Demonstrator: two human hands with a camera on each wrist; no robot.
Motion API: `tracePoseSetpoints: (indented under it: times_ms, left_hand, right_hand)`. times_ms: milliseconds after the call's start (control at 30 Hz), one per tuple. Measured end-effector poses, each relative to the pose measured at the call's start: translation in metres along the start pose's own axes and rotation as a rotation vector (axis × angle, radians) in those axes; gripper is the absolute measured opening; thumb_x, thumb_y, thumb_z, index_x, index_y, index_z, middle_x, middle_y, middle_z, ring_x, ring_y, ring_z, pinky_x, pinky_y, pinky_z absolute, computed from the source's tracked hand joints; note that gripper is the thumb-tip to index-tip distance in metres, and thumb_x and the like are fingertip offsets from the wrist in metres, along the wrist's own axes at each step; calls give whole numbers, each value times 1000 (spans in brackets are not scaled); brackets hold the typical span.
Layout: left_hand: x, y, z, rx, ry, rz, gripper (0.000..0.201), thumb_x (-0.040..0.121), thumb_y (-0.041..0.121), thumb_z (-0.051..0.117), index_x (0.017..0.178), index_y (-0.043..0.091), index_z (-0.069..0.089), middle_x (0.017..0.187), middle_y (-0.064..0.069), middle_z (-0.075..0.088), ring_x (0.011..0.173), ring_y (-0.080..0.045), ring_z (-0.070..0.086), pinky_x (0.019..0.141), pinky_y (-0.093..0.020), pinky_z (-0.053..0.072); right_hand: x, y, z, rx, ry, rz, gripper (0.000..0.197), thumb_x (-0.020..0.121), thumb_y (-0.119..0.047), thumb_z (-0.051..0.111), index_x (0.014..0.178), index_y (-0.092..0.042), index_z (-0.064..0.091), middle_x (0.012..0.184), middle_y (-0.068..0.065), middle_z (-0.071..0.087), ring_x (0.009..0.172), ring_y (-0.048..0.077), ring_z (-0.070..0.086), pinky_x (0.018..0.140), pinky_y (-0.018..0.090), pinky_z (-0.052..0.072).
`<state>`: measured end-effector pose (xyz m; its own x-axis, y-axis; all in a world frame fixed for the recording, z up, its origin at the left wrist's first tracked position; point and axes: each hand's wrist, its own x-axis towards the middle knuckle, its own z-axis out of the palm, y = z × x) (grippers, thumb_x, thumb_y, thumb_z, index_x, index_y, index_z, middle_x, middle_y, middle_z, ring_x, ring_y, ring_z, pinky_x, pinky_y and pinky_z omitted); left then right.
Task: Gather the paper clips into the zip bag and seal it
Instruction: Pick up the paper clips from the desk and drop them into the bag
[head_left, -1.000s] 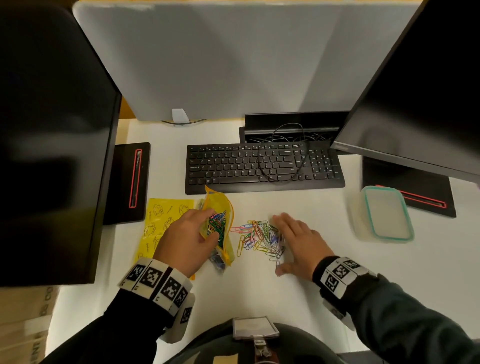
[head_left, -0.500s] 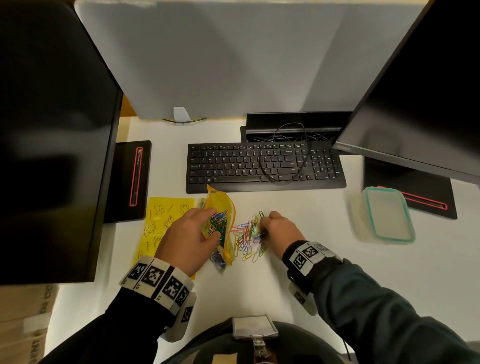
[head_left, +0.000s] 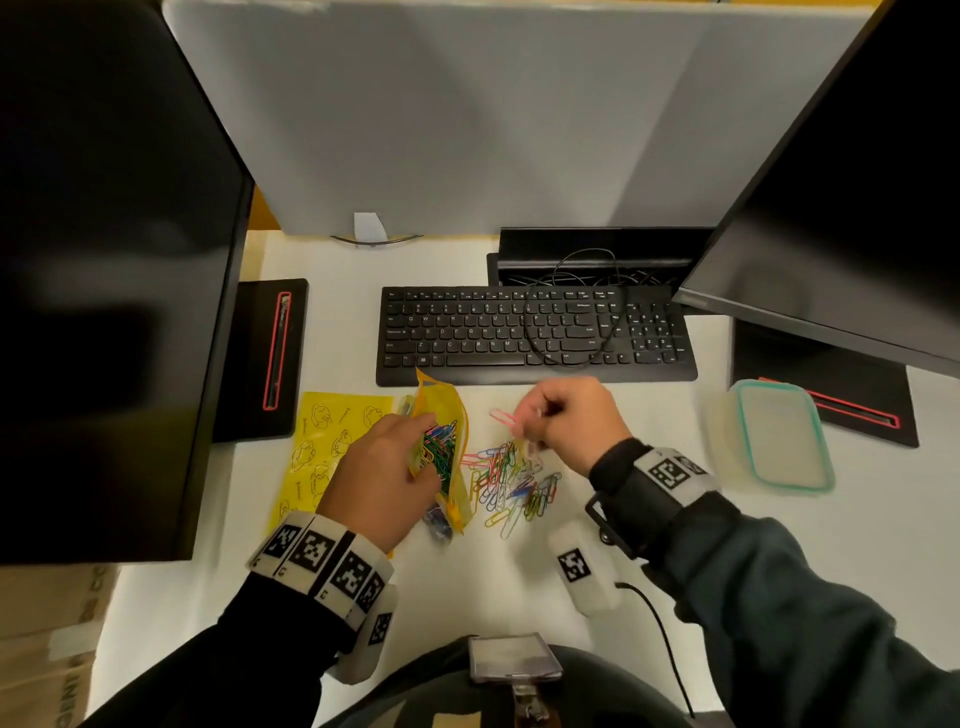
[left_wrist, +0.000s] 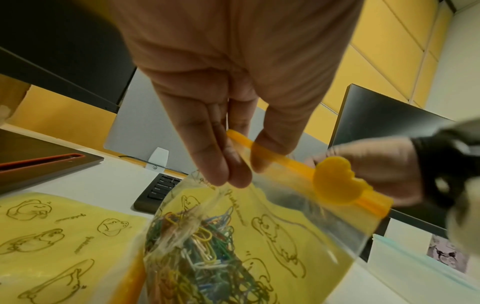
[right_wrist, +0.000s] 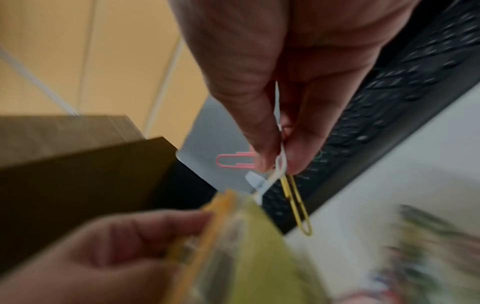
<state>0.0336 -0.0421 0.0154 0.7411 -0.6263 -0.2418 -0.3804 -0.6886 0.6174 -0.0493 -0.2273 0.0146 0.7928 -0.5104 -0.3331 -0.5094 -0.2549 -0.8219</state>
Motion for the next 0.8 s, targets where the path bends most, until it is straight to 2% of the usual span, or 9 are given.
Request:
tracePoseSetpoints:
  times_ms: [67,133,233,300,367,467,600,700,800]
  left_hand:
    - [0,1,0,-3,-3,-2,55,78,11,61,129,24,47,126,-2,53,91,-27,58,85,-34,48]
    - [-1,3,0,-7,3,17,57,76,9,62,128,27,48,120,-2,54,84,-25,57,81,-33,48]
    - [-1,3,-1,-7,28,7,55,74,8,63,125,25,51,116,-4,55,80,-25,56,77,-33,48]
    - [-1,3,-2,-10,45,-14,55,74,9,64,125,22,51,120,-4,55,87,-28,58,79,-33,49]
    - [-1,3,-1,-21,58,-16,57,73,9,65,127,22,51,122,-4,54,91,-29,59,82,-34,49]
    - [0,2,-2,-32,76,-23,56,72,8,67,126,20,52,124,-5,55,91,-29,60,83,-33,49]
    - [2,1,-4,-27,103,-26,46,76,9,62,121,17,57,123,-7,57,91,-30,60,86,-34,48]
    - [3,1,-3,-13,83,-7,35,79,7,59,112,18,64,116,-6,59,90,-29,59,85,-29,43]
    - [2,1,0,18,38,-21,31,81,7,55,107,19,67,112,-8,60,89,-27,58,81,-26,40]
  right_hand:
    - [0,-27,7,118,-50,-71,24,75,9,67,63,-12,64,60,3,61,44,8,57,50,24,52]
    - [2,-44,21,162,-92,-116,29,73,8,70,61,-17,61,58,5,57,48,16,55,54,31,53]
    - [7,-48,42,52,-135,-148,16,71,-1,74,68,-15,66,56,-3,54,52,13,50,57,29,47]
    - [7,-44,47,-2,-162,-139,12,73,-4,73,82,-11,69,67,-1,59,59,11,53,63,27,49]
    - [7,-41,46,14,-173,-115,17,80,-1,65,92,-13,66,86,7,67,71,17,62,70,33,54]
    - [5,-34,31,63,-151,-128,29,83,7,50,96,-16,62,99,10,68,73,23,67,63,36,56]
    - [-8,-13,16,-400,-150,-510,55,74,11,46,109,-27,64,120,-2,64,92,22,66,78,34,55]
    - [-19,-6,30,-706,-258,-739,62,66,9,58,116,-28,60,136,-3,54,92,28,67,63,34,55]
    - [-14,-13,41,-824,-286,-819,44,66,6,67,104,-16,65,132,3,57,78,33,67,53,37,54]
